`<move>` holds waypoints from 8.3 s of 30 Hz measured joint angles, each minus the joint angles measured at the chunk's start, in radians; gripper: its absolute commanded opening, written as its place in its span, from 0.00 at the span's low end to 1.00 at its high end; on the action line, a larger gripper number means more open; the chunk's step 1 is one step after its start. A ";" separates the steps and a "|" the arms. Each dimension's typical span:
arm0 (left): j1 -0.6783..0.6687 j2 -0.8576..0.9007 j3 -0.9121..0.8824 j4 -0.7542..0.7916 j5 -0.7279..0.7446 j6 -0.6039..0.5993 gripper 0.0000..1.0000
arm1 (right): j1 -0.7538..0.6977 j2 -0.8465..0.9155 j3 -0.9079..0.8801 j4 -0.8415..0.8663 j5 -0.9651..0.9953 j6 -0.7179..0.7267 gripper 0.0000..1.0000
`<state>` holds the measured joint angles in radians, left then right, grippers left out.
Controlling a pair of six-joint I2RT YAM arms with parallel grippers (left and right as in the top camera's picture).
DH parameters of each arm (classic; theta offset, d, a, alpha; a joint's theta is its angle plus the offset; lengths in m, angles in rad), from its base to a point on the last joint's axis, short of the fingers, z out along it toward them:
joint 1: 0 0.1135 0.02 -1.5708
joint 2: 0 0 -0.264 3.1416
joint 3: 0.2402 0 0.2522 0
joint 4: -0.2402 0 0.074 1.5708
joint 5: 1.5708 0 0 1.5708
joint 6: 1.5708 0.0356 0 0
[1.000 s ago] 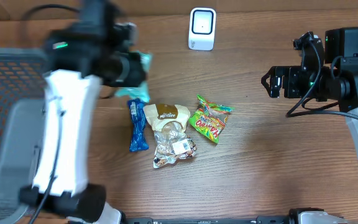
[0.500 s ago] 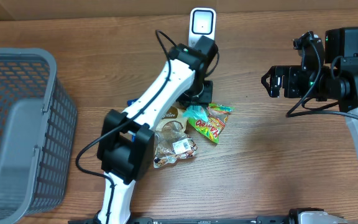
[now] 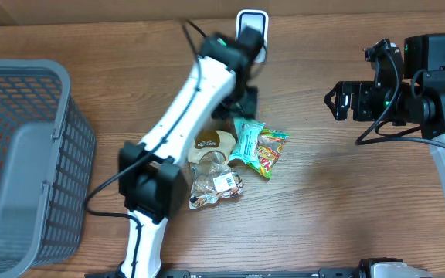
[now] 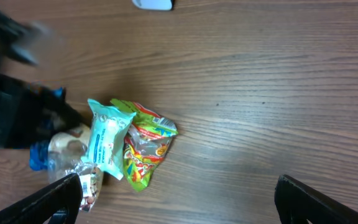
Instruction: Scan the item barcode
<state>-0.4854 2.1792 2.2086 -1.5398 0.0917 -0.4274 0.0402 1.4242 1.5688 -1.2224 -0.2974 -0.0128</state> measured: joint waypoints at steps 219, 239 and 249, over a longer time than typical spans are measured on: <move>0.282 -0.066 0.404 -0.112 -0.054 0.113 1.00 | -0.060 0.423 -0.058 0.006 -0.754 -0.643 0.04; 0.282 -0.066 0.404 -0.112 -0.054 0.112 1.00 | -0.060 0.434 -0.058 0.043 -0.486 -0.346 0.04; 0.282 -0.066 0.404 -0.112 -0.054 0.113 1.00 | -0.060 0.434 -0.058 0.044 -0.446 -0.235 0.04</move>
<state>-0.2035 2.1136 2.6125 -1.6516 0.0380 -0.3149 -0.0196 1.8584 1.5105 -1.1782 -0.7429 -0.2474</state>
